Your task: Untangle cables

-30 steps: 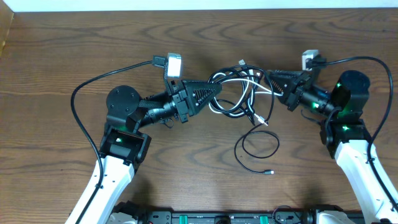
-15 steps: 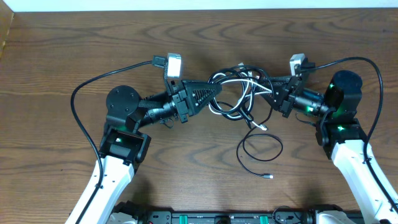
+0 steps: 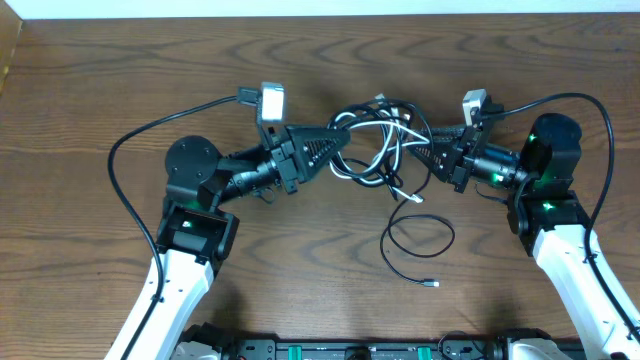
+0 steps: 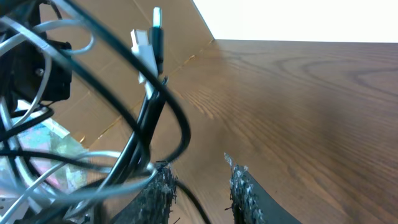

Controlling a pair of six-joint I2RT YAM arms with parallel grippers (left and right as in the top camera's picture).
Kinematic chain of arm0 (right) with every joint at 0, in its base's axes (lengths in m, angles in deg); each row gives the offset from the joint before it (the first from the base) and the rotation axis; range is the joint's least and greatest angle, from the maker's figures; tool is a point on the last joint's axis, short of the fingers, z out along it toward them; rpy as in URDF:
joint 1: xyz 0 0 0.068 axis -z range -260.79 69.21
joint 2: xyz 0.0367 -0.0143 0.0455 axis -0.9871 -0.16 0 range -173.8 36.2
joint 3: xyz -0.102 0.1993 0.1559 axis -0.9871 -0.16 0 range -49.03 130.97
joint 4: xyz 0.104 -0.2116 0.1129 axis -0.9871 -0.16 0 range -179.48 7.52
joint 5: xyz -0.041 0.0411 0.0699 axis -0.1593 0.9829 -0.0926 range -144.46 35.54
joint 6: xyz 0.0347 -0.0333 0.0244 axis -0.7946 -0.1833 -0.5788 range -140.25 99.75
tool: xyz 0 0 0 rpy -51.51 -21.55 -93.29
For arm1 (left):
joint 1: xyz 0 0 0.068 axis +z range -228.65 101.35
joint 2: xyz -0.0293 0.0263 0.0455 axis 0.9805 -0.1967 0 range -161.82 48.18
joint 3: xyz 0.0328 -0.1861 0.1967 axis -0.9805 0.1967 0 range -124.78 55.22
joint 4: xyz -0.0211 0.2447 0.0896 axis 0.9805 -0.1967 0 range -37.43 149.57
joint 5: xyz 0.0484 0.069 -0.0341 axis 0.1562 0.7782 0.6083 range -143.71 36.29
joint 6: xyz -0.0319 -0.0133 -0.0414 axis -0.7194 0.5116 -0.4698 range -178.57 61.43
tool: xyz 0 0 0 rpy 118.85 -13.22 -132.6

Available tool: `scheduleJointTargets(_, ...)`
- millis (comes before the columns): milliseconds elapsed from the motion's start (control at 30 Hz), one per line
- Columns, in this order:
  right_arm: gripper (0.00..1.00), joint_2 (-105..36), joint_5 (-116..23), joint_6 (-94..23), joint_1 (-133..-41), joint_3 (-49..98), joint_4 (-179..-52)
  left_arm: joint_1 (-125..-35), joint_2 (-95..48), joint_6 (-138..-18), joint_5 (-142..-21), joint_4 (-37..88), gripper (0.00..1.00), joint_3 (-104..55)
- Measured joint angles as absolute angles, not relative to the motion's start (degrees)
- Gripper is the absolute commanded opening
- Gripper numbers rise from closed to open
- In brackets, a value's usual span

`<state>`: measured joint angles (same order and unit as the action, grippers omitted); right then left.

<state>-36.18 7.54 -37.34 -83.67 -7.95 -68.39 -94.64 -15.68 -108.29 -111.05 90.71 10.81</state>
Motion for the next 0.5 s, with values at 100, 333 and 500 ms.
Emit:
scheduleJointTargets(100, 0.29, -36.2, 7.6, -37.3, -83.7, -8.0, -68.3, -95.8, -15.7, -108.3, -111.1, 90.7, 0.08, 10.8)
scheduleJointTargets(333, 0.30, -36.2, 7.7, -37.4, -83.7, -8.0, -68.1, -96.3, -15.7, -108.3, -111.1, 90.5, 0.07, 10.8)
scheduleJointTargets(500, 0.31, -36.2, 8.4, -37.6, -83.7, -8.0, -66.6, -96.4, -15.7, -108.3, -111.1, 89.8, 0.08, 10.8)
